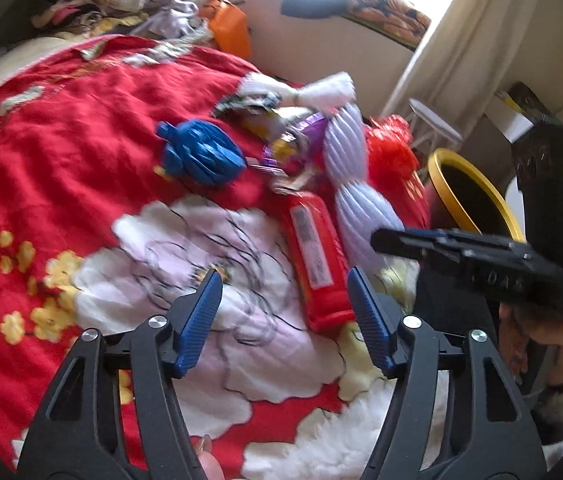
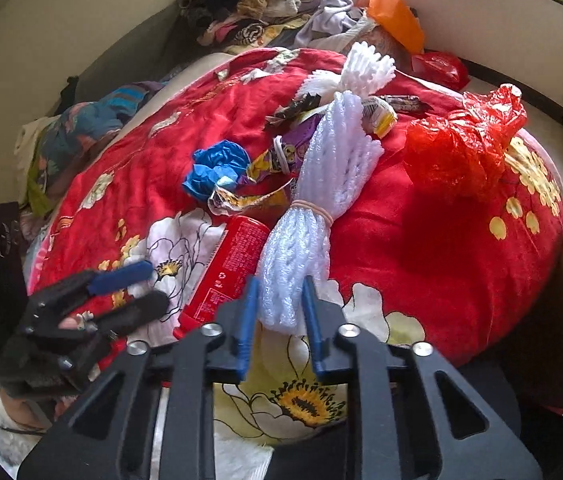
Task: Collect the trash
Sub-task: 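Grasp the red can with the left tool while the right tool grasps the white mesh sleeve, then carry the can and mesh sleeve over the bin and open both tools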
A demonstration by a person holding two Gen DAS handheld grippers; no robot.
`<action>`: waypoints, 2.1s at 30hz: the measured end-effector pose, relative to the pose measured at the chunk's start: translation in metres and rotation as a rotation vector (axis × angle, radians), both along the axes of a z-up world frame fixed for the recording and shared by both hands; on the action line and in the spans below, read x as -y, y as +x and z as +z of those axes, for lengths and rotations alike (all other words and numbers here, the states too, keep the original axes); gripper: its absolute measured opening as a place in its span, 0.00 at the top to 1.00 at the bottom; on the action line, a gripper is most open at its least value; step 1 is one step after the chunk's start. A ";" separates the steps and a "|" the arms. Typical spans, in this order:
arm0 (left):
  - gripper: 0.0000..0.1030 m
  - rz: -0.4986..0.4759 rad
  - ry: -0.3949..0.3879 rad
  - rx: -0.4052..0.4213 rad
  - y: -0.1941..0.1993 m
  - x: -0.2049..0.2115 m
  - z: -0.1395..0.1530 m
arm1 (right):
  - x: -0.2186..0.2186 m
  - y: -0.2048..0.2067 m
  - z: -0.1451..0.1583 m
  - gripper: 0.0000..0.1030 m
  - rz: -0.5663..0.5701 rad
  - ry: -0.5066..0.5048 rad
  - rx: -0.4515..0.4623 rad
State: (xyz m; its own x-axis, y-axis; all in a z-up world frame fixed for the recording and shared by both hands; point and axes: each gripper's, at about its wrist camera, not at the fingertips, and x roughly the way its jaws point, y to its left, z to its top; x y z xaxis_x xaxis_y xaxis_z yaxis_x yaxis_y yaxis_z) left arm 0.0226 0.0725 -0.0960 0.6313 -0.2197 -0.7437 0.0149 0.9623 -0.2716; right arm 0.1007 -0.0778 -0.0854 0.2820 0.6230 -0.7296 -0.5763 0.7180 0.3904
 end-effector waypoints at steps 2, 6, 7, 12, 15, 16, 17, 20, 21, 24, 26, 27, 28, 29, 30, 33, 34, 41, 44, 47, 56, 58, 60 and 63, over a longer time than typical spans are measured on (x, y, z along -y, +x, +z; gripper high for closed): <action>0.47 -0.023 -0.010 -0.008 0.002 0.005 -0.003 | 0.004 -0.002 0.004 0.84 0.000 0.012 0.014; 0.54 -0.053 -0.047 -0.032 0.009 0.013 -0.008 | 0.012 -0.004 0.011 0.85 -0.002 0.023 0.046; 0.57 -0.057 -0.055 -0.040 0.011 0.014 -0.009 | 0.013 -0.005 0.014 0.85 -0.004 0.027 0.055; 0.65 -0.057 -0.057 -0.078 0.019 0.020 -0.017 | 0.021 -0.007 0.025 0.85 -0.012 0.060 0.087; 0.65 -0.053 -0.041 -0.091 0.021 0.023 -0.020 | 0.023 -0.009 0.030 0.85 -0.015 0.065 0.107; 0.68 -0.050 -0.034 -0.094 0.022 0.025 -0.021 | 0.024 -0.010 0.032 0.85 -0.015 0.069 0.115; 0.69 -0.048 -0.026 -0.095 0.023 0.026 -0.021 | 0.025 -0.011 0.034 0.85 -0.015 0.070 0.120; 0.70 -0.040 -0.012 -0.098 0.023 0.027 -0.020 | 0.027 -0.014 0.038 0.85 -0.015 0.076 0.144; 0.70 -0.039 -0.005 -0.092 0.022 0.028 -0.018 | 0.029 -0.015 0.040 0.85 -0.017 0.075 0.155; 0.71 -0.042 -0.004 -0.063 0.018 0.029 -0.009 | 0.029 -0.017 0.045 0.85 -0.019 0.074 0.176; 0.71 -0.043 -0.008 -0.030 0.014 0.027 0.000 | 0.032 -0.019 0.049 0.85 -0.026 0.077 0.190; 0.71 -0.042 -0.003 -0.009 0.012 0.026 0.006 | 0.032 -0.019 0.050 0.85 -0.027 0.079 0.194; 0.72 -0.040 -0.002 0.012 0.010 0.025 0.012 | 0.034 -0.020 0.052 0.85 -0.031 0.080 0.200; 0.72 -0.040 -0.002 0.024 0.012 0.024 0.016 | 0.035 -0.020 0.054 0.85 -0.035 0.083 0.206; 0.72 -0.038 -0.004 0.043 0.011 0.023 0.022 | 0.035 -0.020 0.054 0.85 -0.037 0.084 0.209; 0.72 -0.029 -0.016 0.089 0.008 0.022 0.037 | 0.039 -0.020 0.058 0.85 -0.049 0.096 0.217; 0.72 -0.027 -0.018 0.098 0.010 0.023 0.041 | 0.041 -0.020 0.059 0.85 -0.054 0.100 0.220; 0.72 -0.028 -0.040 0.157 0.014 0.024 0.062 | 0.052 -0.021 0.067 0.85 -0.078 0.107 0.245; 0.72 -0.033 -0.049 0.177 0.013 0.027 0.070 | 0.056 -0.022 0.070 0.85 -0.089 0.109 0.254; 0.72 -0.041 -0.053 0.190 0.015 0.031 0.076 | 0.062 -0.021 0.073 0.85 -0.106 0.113 0.264; 0.73 -0.072 -0.068 0.220 0.022 0.047 0.087 | 0.088 -0.014 0.078 0.85 -0.171 0.129 0.273; 0.73 -0.084 -0.069 0.226 0.023 0.053 0.089 | 0.096 -0.012 0.078 0.85 -0.186 0.133 0.270; 0.73 -0.095 -0.070 0.229 0.026 0.058 0.090 | 0.103 -0.011 0.078 0.85 -0.205 0.136 0.267; 0.73 -0.107 -0.070 0.231 0.028 0.065 0.091 | 0.112 -0.009 0.078 0.85 -0.236 0.130 0.265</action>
State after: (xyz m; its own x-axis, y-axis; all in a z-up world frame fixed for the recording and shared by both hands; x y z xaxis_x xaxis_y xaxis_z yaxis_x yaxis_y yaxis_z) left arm 0.0509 0.0078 -0.0046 0.7528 -0.3402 -0.5636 0.1849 0.9309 -0.3150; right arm 0.0920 -0.1901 -0.0074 0.5975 0.6008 -0.5310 -0.4942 0.7974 0.3462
